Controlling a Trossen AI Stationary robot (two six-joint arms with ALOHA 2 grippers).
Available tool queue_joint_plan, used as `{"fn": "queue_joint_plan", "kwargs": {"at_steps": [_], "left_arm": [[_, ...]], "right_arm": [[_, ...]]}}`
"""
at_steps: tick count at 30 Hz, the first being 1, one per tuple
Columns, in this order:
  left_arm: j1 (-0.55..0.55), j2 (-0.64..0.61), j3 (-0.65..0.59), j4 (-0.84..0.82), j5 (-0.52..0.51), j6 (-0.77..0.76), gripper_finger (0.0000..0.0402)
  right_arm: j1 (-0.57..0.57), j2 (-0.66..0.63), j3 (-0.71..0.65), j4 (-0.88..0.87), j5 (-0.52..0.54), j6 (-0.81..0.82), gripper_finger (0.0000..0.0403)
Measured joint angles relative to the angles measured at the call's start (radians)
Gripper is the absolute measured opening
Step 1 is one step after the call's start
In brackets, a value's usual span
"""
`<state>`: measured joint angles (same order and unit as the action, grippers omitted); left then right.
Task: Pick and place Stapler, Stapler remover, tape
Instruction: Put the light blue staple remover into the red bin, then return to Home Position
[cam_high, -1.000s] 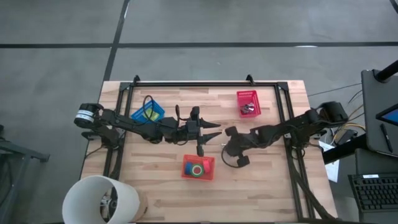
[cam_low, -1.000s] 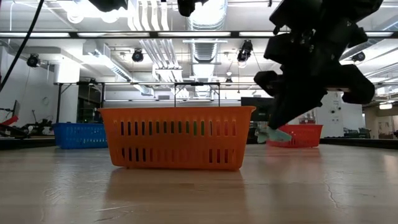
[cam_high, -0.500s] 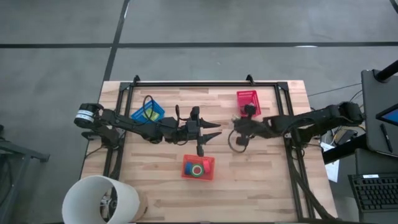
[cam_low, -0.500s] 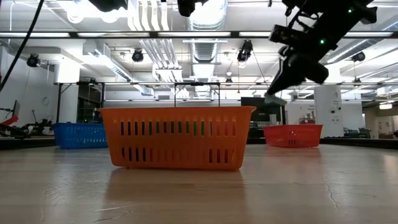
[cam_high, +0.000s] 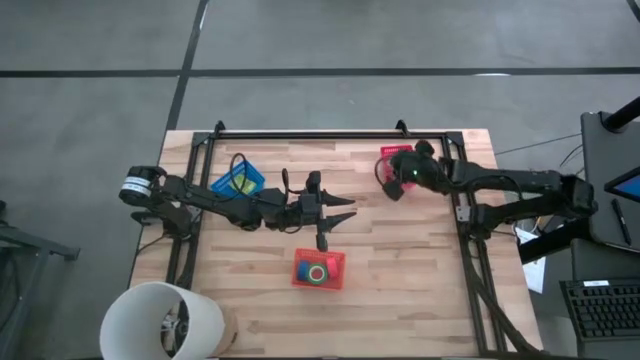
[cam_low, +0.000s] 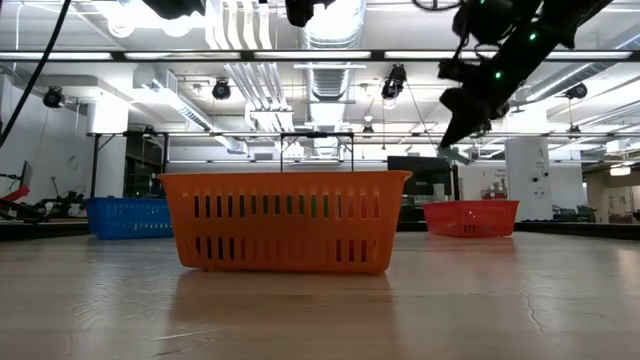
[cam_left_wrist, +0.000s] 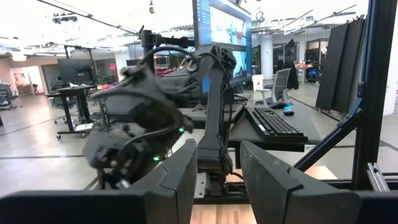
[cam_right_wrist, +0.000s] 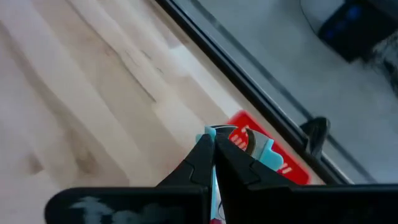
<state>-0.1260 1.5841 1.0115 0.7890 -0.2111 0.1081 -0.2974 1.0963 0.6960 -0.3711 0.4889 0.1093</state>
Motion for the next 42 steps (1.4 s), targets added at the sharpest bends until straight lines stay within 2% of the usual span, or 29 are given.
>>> {"fn": "queue_joint_plan", "kwargs": {"at_steps": [10,16,25,30,34,39,42], "left_arm": [[0.0,0.0,0.0,0.0,0.0,0.0,0.0126],[0.0,0.0,0.0,-0.001,0.0,0.003,0.0126],[0.0,0.0,0.0,-0.004,0.0,0.011,0.0126],[0.0,0.0,0.0,-0.005,0.0,0.012,0.0126],[0.001,0.0,0.0,-0.005,0.0,0.026,0.0126],[0.002,0.0,0.0,-0.005,-0.061,0.063,0.0126],[0.003,0.0,0.0,-0.016,-0.07,0.084,0.0126]], "right_arm": [[-0.206,0.111,-0.002,0.02,-0.084,-0.053,0.0008],[-0.283,0.21,-0.002,0.069,-0.168,-0.085,0.0008],[-0.32,0.313,-0.003,0.106,-0.129,-0.11,0.0008],[-0.314,0.285,-0.003,0.105,-0.128,-0.112,0.0011],[-0.309,0.235,-0.003,0.101,-0.135,-0.11,0.0036],[-0.307,0.19,-0.003,0.097,-0.238,-0.102,0.0084],[-0.303,0.164,-0.003,0.091,-0.403,-0.099,0.0101]]}}
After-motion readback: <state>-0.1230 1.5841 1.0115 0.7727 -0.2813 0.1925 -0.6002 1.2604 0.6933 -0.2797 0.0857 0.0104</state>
